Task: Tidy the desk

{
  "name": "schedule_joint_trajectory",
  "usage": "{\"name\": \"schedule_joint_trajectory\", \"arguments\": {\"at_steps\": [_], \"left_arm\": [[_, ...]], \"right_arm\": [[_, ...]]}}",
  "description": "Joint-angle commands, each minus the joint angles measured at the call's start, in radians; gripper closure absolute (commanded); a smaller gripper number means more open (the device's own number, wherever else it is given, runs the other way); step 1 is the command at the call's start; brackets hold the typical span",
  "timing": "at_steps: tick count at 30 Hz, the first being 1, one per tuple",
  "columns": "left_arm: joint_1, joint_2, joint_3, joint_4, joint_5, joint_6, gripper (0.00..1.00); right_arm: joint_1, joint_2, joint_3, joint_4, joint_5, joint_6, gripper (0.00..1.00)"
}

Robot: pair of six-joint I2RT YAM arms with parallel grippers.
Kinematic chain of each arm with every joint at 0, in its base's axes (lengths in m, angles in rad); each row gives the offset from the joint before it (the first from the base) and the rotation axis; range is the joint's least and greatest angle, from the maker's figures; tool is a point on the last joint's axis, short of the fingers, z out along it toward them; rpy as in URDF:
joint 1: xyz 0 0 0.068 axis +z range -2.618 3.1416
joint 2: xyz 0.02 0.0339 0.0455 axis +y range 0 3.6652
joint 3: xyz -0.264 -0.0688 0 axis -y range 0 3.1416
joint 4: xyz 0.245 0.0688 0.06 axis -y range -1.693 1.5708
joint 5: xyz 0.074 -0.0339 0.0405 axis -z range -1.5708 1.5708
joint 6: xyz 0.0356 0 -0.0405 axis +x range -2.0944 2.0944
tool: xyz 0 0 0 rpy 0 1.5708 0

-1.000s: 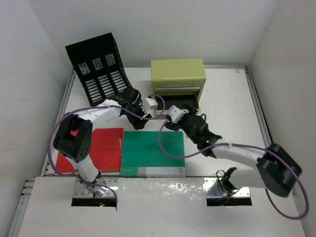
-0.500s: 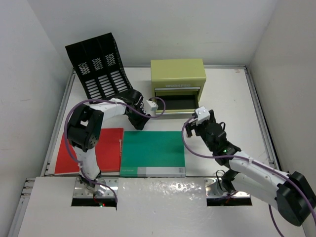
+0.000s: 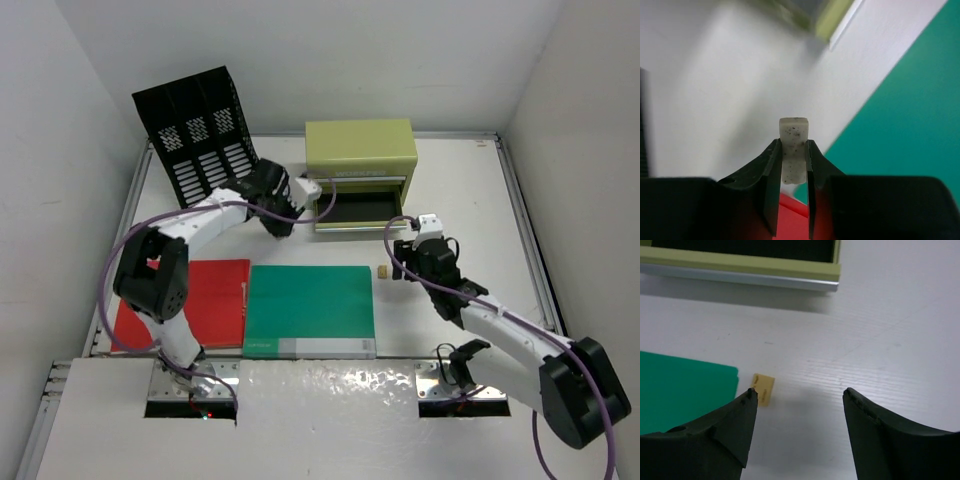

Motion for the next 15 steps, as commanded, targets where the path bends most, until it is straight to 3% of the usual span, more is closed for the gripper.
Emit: {"name": "schedule_joint_trajectory", "arguments": {"at_steps": [1,5,15], "left_arm": [[-0.060,-0.119,0.152,0.013,-0.004,-0.028,1.00],[-0.192,-0.035,0.342,-0.007,-0.082,-0.019,1.00],[-0.298,0.332,0.661,-0.015,-0.236,0.007,0.98]], "right_arm": [[-0.002,0.043,0.011,0.072,-0.124,0.119,0.34],[-0.003,0.103,0.016,0.108,-0.136,0.158,0.43],[-0.003,0.184,-0.036,0.229,-0.122,0.199,0.46]]}}
